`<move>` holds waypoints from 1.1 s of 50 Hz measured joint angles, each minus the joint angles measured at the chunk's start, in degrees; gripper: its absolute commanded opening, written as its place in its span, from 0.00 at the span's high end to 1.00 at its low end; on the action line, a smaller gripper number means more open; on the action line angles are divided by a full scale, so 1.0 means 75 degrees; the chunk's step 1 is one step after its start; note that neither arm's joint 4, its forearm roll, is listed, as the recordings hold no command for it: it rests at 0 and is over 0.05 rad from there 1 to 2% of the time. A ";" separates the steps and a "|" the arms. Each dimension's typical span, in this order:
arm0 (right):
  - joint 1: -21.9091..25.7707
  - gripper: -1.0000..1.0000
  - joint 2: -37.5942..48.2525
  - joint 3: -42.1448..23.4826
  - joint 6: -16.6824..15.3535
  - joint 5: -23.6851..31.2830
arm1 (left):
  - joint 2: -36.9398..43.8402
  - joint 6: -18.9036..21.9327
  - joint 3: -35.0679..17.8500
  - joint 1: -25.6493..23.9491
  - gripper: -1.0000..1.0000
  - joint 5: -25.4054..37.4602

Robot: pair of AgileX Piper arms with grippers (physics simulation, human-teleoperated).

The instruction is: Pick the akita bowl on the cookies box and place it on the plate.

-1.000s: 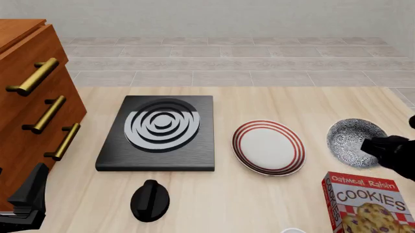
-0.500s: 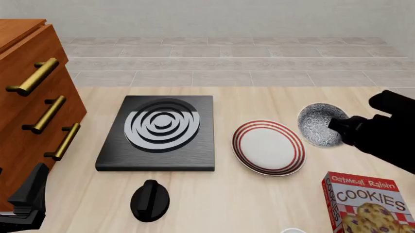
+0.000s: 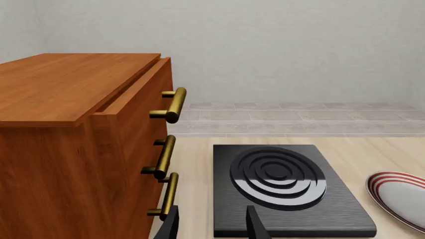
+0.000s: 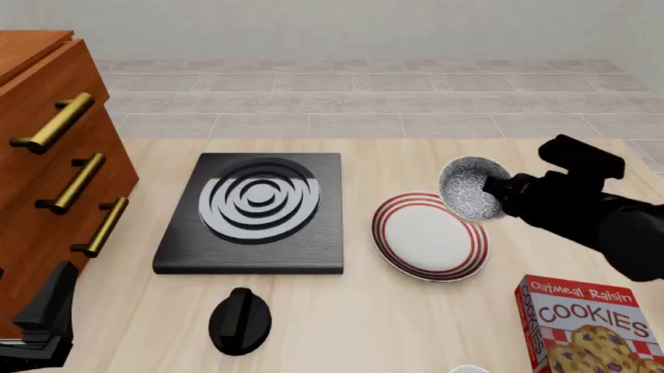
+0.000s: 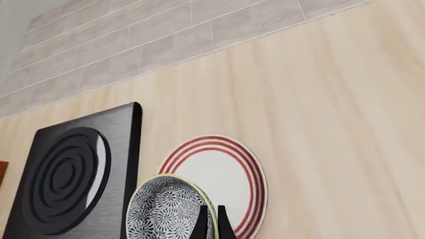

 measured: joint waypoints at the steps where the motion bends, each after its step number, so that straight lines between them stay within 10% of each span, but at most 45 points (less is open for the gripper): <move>1: 0.0017 1.00 0.0060 -0.0028 0.0012 -0.0028 | 0.0000 0.0000 0.0000 0.0000 0.00 0.0000; 55: 0.0254 1.00 0.2732 -0.0903 0.0543 -0.1226 | 0.0000 0.0000 0.0000 0.0000 0.00 0.0000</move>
